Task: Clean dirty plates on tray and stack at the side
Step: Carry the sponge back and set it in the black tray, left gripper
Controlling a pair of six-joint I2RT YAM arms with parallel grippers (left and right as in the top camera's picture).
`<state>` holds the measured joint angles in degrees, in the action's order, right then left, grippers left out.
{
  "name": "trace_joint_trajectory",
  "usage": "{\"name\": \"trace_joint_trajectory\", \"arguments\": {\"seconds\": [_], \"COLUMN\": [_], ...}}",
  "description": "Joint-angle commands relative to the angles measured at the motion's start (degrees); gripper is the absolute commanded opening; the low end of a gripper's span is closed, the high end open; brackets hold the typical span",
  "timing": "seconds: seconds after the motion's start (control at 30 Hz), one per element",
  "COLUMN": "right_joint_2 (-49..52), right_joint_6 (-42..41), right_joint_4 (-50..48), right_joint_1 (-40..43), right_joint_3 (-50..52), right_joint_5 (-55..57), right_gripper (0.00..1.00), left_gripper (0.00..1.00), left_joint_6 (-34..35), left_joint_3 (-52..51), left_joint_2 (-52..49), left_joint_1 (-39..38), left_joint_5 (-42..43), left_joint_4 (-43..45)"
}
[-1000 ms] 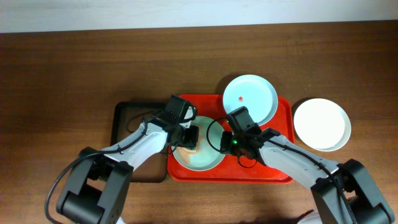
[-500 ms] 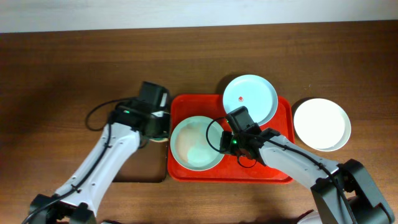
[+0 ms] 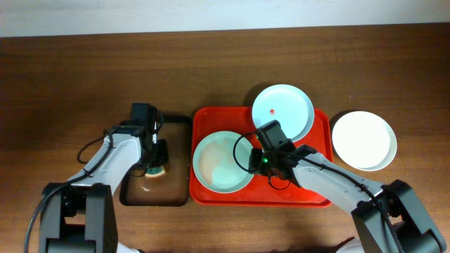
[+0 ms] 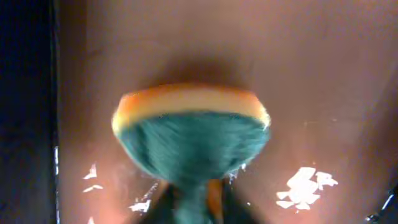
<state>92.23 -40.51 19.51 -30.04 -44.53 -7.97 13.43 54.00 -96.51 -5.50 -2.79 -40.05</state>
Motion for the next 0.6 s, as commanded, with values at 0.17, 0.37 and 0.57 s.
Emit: {"name": "trace_joint_trajectory", "arguments": {"seconds": [0.17,0.37,0.57], "right_joint_2": [0.04,0.04,2.29], "right_joint_6": [0.02,0.02,-0.02], "right_joint_4": [0.17,0.15,-0.07], "right_joint_1": [0.07,0.07,0.07], "right_joint_3": [-0.48,-0.48,-0.48], "right_joint_5": [0.92,1.11,1.07], "right_gripper": [0.23,0.50,0.49], "left_gripper": [0.69,0.92,0.99], "left_joint_6": [-0.17,-0.17,-0.20], "left_joint_3": [4.31,6.29,6.27], "left_joint_2": [5.70,22.58,28.22], "left_joint_1": [-0.02,0.04,0.04], "left_joint_5": [2.56,4.94,-0.22], "left_joint_4": [-4.20,-4.22,-3.06]}}
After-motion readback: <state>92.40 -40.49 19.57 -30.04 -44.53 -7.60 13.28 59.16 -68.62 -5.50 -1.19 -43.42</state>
